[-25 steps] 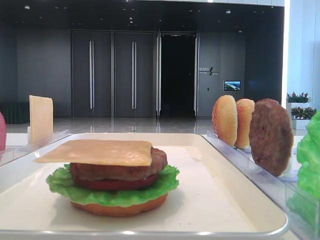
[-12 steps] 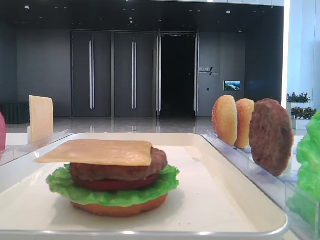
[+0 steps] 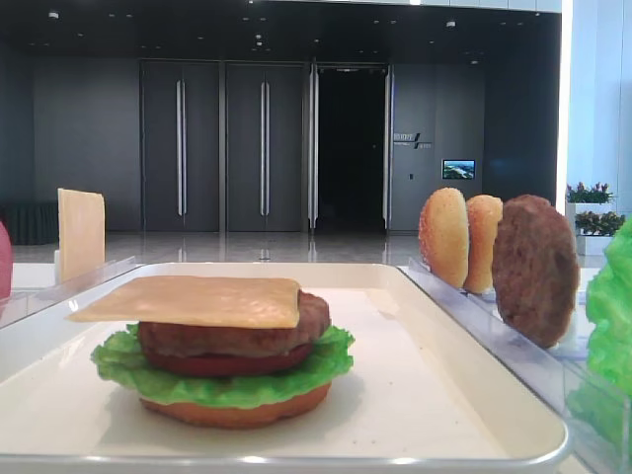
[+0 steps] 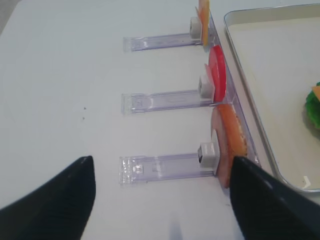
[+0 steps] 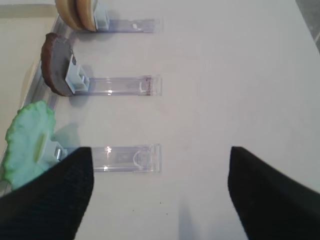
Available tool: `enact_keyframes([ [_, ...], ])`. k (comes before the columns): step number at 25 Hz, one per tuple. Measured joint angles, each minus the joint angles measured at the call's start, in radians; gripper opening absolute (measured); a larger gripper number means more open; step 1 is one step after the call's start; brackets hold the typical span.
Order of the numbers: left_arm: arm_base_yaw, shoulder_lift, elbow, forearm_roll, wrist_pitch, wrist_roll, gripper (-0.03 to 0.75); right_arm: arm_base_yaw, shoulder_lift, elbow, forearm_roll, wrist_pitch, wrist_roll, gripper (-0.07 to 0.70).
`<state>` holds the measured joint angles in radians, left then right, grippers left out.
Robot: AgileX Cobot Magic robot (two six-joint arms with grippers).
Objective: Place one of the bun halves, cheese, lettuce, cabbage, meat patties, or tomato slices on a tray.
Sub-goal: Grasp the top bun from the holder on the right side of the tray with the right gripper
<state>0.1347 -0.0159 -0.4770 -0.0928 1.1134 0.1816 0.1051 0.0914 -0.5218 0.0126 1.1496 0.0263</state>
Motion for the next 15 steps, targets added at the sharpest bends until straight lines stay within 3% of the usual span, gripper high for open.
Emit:
enact_keyframes([
  [15, 0.0, 0.0, 0.0, 0.007, 0.0, -0.008, 0.642, 0.0, 0.771, -0.342, -0.071, 0.015, 0.039, 0.555],
])
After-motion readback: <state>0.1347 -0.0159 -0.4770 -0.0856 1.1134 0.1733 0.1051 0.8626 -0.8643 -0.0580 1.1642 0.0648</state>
